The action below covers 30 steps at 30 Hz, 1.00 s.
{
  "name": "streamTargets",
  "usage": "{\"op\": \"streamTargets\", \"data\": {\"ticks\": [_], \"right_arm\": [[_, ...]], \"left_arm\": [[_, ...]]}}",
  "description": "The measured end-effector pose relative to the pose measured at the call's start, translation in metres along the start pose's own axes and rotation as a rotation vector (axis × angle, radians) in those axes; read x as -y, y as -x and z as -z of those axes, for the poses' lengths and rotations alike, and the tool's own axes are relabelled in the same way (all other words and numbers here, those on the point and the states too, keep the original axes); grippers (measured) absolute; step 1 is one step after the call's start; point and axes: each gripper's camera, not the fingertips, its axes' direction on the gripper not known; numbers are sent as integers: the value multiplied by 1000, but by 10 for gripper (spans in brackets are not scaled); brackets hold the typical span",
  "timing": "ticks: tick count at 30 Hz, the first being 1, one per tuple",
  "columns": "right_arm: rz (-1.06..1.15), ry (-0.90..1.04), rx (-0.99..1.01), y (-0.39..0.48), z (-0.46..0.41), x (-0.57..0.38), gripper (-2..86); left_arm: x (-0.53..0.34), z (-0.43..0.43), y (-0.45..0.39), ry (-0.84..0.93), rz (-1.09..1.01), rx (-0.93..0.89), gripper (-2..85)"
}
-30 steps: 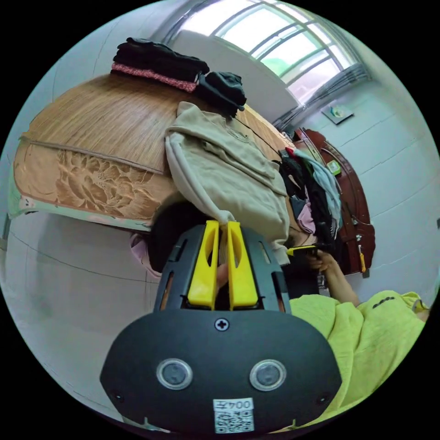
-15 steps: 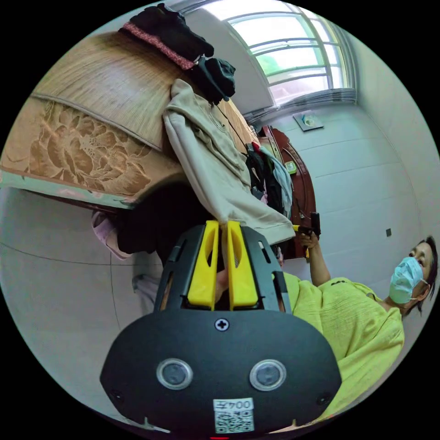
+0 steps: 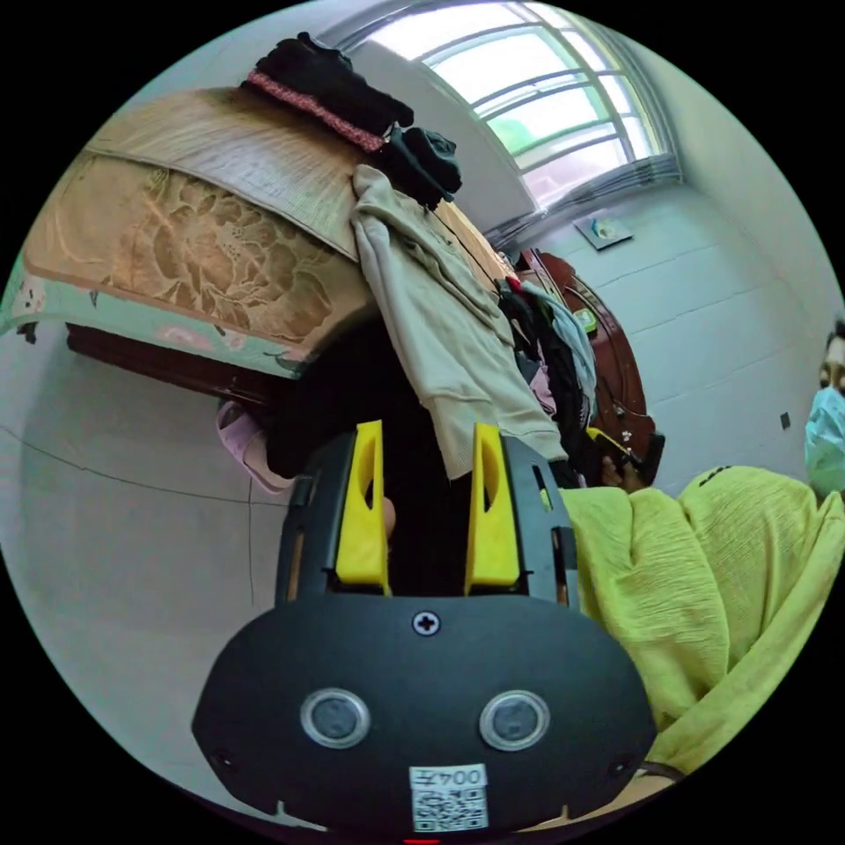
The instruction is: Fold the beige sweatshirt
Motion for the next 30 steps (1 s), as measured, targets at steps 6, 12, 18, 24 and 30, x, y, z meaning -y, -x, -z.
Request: {"op": "streamTargets", "data": {"ticks": [6, 12, 18, 24, 30], "right_arm": [[322, 146, -114, 79, -51, -18, 80], [341, 185, -129, 95, -66, -53, 111], [374, 195, -191, 103, -99, -65, 68], [382, 206, -174, 84, -98, -55, 10], [342, 289, -96, 50, -106, -76, 16]], "left_arm": [[-56, -42, -51, -28, -82, 99, 171], [-71, -69, -77, -111, -116, 153, 161], [-67, -88, -102, -149, -146, 192, 117], [-47, -86, -151, -164, -216, 322, 43], [-53, -104, -186, 110, -478, 617, 50]]}}
